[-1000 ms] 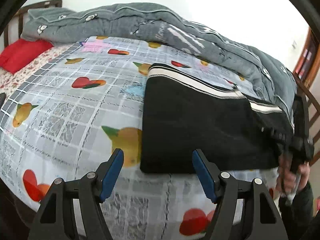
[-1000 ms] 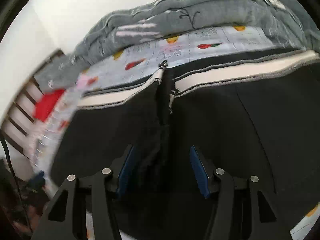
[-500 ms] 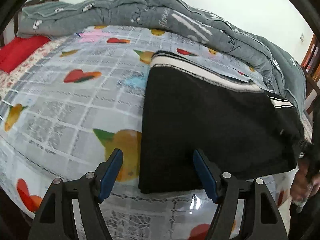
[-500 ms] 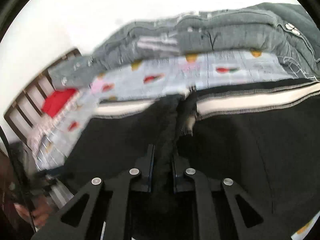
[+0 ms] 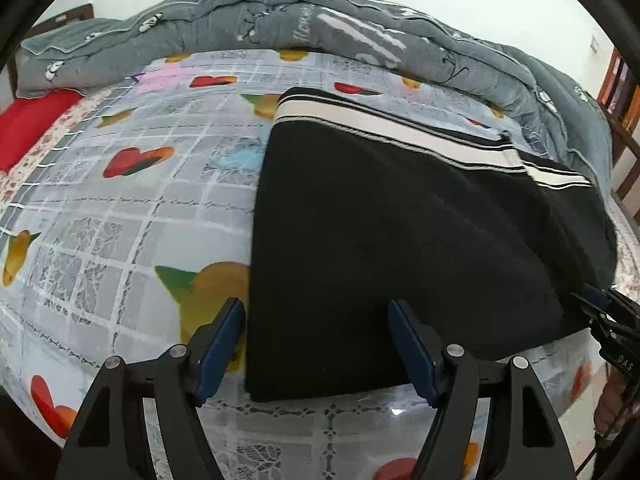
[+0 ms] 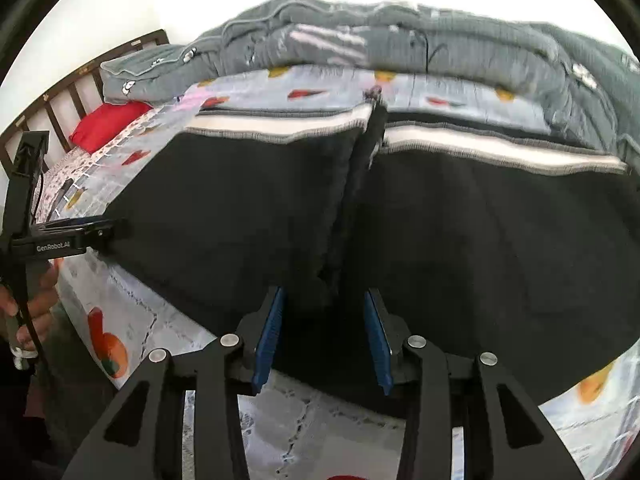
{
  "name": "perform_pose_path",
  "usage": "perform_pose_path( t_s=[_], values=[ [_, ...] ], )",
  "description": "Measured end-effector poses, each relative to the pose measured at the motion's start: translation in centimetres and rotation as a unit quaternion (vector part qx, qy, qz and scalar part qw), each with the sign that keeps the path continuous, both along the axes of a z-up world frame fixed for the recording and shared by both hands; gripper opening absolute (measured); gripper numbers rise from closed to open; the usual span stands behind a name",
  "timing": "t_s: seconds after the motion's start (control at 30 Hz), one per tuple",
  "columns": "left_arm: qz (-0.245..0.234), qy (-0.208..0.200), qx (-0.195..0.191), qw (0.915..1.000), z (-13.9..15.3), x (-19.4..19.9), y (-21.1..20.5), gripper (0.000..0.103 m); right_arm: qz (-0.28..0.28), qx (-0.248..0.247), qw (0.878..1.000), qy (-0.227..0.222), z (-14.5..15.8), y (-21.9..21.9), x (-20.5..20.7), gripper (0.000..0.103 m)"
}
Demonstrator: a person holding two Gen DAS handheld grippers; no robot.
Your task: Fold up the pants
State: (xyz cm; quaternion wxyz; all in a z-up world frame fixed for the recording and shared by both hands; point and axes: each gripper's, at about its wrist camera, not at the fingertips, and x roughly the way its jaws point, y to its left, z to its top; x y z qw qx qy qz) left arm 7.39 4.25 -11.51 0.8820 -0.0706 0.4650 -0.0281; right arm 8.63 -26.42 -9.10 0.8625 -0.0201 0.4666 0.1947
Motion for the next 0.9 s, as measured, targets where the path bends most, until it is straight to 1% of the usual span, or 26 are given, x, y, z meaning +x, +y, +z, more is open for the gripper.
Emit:
perform_pose_path(
  t_s=[0.03, 0.07, 0.13, 0.2, 0.3, 0.33, 0.43, 0.5, 0.57, 0.67, 0.73, 0.8, 0.9],
  values=[
    [0.0, -0.001, -0.006, 1.0, 0.3, 0.1, 0.2, 0.073, 0.002, 0.008, 1.0, -0.002, 0.5, -0.3, 0.1, 0.039],
    [0.0, -0.002, -0.01, 0.9999, 0.5, 0.1, 0.3, 0.073, -0.002, 0.023, 1.0, -0.002, 1.0, -0.9, 0.2, 0.042],
    [-0.001, -0.007, -0.01, 0.9999, 0.9, 0.5, 0.6, 0.072, -0.015, 0.038, 0.999, -0.004, 1.7, -2.2, 0.4, 0.046],
    [0.002, -0.013, -0.013, 0.9998, 1.3, 0.8, 0.9, 0.072, -0.036, 0.026, 0.999, -0.016, 2.6, -3.6, 0.5, 0.046],
    [0.014, -0.015, -0.034, 0.9992, 1.5, 1.4, 1.7, 0.072, -0.092, -0.004, 0.995, -0.04, 3.8, -6.9, 0.7, 0.046],
    [0.018, -0.014, -0.041, 0.9989, 1.4, 1.6, 2.0, 0.072, -0.119, -0.013, 0.992, -0.049, 4.1, -8.4, 0.7, 0.046],
    [0.022, -0.01, -0.049, 0.9985, 1.2, 1.9, 2.2, 0.072, -0.214, -0.036, 0.974, -0.06, 4.3, -14.0, 0.4, 0.048],
    [0.022, -0.007, -0.05, 0.9985, 1.0, 2.2, 2.3, 0.072, -0.276, -0.045, 0.959, -0.046, 3.8, -18.0, 0.2, 0.048],
    [0.016, -0.005, -0.06, 0.998, 0.9, 2.5, 2.4, 0.071, -0.308, -0.031, 0.95, -0.032, 3.2, -20.6, 0.0, 0.048],
    [0.014, 0.003, -0.068, 0.9976, 0.6, 3.2, 2.4, 0.071, -0.334, 0.001, 0.942, -0.019, 2.3, -22.7, 0.3, 0.048],
    [0.011, 0.013, -0.079, 0.9967, 0.3, 4.0, 2.4, 0.07, -0.337, 0.021, 0.941, -0.011, 1.8, -23.4, 0.7, 0.048],
    [0.003, 0.023, -0.097, 0.995, -0.2, 4.7, 2.5, 0.068, -0.332, 0.038, 0.942, 0.0, 0.8, -23.6, 2.2, 0.048],
    [-0.001, 0.024, -0.106, 0.9941, -0.3, 5.6, 2.8, 0.064, -0.332, 0.031, 0.943, -0.004, -0.2, -23.5, 4.1, 0.048]
  ],
)
